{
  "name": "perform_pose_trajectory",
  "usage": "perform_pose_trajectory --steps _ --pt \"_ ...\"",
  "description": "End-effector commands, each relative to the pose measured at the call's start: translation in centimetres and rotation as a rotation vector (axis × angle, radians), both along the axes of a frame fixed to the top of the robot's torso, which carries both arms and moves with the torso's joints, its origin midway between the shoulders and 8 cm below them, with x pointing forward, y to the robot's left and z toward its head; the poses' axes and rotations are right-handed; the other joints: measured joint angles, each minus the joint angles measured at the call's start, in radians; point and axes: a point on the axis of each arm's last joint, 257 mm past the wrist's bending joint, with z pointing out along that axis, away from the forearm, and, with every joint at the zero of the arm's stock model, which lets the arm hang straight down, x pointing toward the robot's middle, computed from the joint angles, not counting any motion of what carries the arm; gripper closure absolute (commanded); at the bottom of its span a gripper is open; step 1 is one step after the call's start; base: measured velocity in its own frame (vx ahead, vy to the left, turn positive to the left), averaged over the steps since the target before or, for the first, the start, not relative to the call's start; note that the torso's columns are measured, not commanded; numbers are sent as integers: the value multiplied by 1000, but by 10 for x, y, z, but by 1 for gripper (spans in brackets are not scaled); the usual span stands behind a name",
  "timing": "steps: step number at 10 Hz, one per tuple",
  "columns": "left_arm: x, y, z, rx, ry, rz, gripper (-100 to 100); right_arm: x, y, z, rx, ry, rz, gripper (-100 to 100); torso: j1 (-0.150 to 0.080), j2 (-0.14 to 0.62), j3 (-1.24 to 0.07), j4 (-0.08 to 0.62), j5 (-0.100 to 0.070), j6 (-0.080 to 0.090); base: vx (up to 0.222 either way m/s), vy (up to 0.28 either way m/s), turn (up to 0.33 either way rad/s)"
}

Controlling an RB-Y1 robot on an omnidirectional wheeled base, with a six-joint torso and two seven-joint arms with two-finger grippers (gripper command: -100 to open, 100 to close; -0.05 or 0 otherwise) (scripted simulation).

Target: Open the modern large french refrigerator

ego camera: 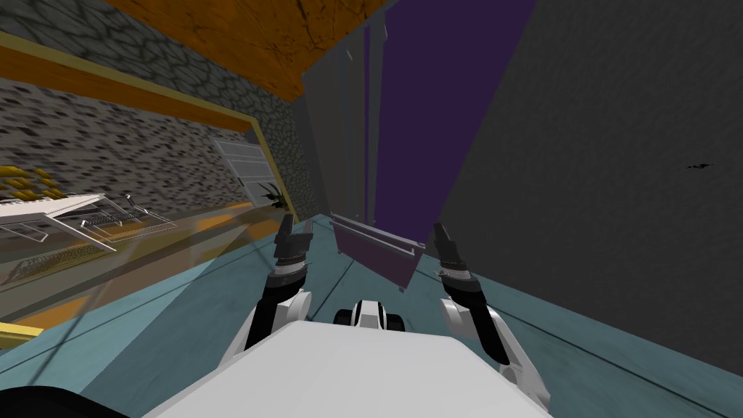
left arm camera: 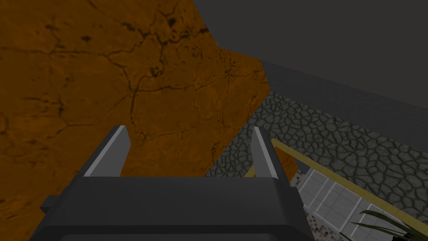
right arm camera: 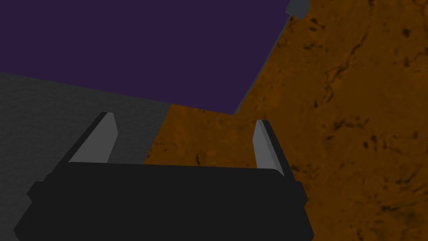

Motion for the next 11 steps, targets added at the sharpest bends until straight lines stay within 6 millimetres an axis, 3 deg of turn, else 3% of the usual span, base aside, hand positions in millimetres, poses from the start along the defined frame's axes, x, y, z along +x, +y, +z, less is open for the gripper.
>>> perform_pose_trajectory --steps 1,11 --pt "0 0 0 0 0 0 0 1 2 -5 -81 -19 -49 -100 -1 0 0 0 0 0 69 50 -19" --pt "0 0 0 0 0 0 0 7 5 -25 -336 -71 -222 -100 -3 2 1 0 -1 0 50 44 -15"
